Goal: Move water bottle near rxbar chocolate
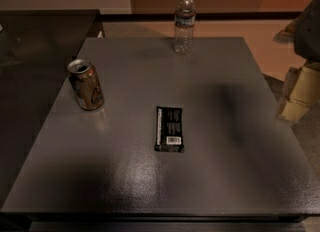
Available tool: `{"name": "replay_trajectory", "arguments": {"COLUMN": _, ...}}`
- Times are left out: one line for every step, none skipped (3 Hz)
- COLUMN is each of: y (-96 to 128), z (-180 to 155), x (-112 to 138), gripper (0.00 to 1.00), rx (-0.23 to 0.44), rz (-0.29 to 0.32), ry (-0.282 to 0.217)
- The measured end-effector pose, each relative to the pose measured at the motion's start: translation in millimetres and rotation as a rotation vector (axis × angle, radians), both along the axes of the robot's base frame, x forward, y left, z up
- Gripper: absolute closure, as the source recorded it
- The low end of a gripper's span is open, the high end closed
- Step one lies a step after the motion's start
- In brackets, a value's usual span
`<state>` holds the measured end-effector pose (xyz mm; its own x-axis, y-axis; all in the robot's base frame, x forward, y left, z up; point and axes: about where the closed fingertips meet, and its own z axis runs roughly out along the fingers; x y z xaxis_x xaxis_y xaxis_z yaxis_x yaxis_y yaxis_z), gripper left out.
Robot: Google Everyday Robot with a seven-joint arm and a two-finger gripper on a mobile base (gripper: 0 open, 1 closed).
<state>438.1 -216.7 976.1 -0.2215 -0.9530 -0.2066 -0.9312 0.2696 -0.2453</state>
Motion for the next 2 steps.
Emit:
{"name": "replay_trajectory", "arguments": {"y": 0.0, "z": 0.0, "x": 0.0, "gripper": 0.0, "rx": 0.0, "rz": 0.0, "ry": 0.0}}
{"name": "replay_trajectory", "arguments": {"y": 13.3, "z": 4.0, "x": 7.4, "gripper": 0.0, "rx": 0.065, "rz": -0.023, "ry": -0.005}}
